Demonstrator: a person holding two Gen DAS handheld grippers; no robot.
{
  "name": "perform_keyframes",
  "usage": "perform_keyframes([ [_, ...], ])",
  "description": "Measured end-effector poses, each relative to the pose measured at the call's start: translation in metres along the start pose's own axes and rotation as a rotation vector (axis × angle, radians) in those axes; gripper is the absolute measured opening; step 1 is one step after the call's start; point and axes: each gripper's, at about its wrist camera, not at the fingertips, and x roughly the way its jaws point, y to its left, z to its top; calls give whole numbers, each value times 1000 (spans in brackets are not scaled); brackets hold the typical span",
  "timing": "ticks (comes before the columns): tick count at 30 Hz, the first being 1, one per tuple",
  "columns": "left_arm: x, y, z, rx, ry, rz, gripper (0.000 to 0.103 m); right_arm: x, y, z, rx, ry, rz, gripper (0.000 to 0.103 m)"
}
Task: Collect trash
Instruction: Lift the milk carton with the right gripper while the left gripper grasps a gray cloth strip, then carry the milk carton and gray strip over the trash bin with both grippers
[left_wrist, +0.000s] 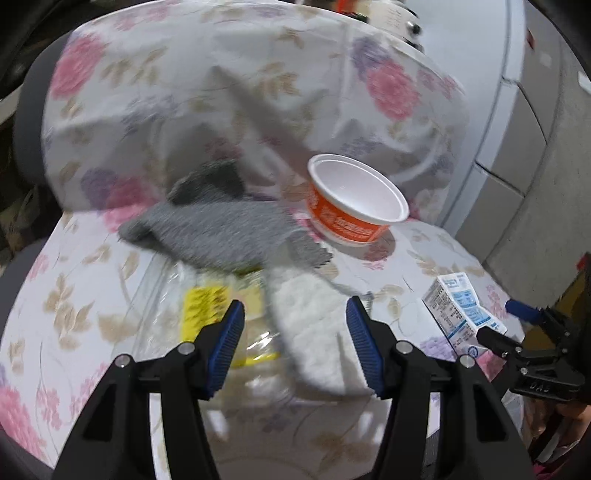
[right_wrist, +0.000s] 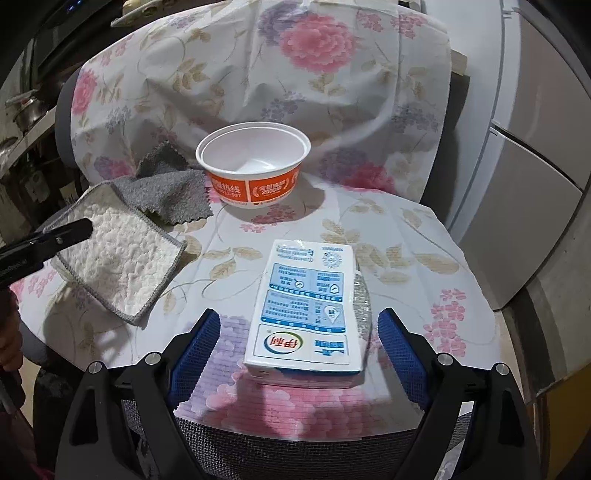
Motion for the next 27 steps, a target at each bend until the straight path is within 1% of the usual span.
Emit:
perform_keyframes([
  [1, 3, -5, 2, 19, 9, 7, 55, -1, -1, 0, 4, -3, 0, 87],
  [2, 10, -11, 4, 48, 29, 30, 49, -2, -3, 0, 9, -5, 2, 87],
  [3, 14, -16, 4, 69, 44, 50, 39, -2, -4, 1, 12, -5, 4, 87],
  [4, 19, -19, 5, 83, 62, 65, 33, -3, -6, 1, 15, -5, 6, 87],
  [5, 20, -20, 4, 85, 71, 66, 14, -4, -8, 1, 19, -8, 7, 87],
  [6, 18, -21, 4, 83, 71, 53, 2, -4, -10, 0, 21, -10, 6, 87],
  [8, 9, -23, 4, 80, 41, 37, 2, -4, -14, -1, 25, -9, 10, 87],
  [10, -7, -27, 7, 75, -1, 18, 2, 3, -17, -1, 30, 16, 13, 87],
  [12, -24, -28, 12, 47, -45, -12, 2, 11, -18, 1, 37, 35, 19, 87],
  [14, -40, -28, 17, 21, -89, -35, 2, 18, -19, 5, 58, 51, 36, 88],
  [17, -58, -29, 24, 3, -133, -51, 2, 32, -22, 16, 99, 89, 59, 88],
  [21, -65, -29, 22, -14, -149, -55, 2, 51, -19, 19, 91, 171, 45, 88],
  [22, -64, -28, 20, -17, -150, -51, 2, 53, -18, 17, 92, 179, 42, 88],
  [24, -58, -28, 14, -31, -135, -47, 2, 54, -19, 13, 103, 185, 34, 85],
  [25, -57, -28, 12, -37, -129, -50, 2, 51, -20, 11, 113, 176, 42, 81],
  [27, -52, -31, 4, -38, -116, -50, 2, 42, -22, 7, 121, 146, 47, 80],
])
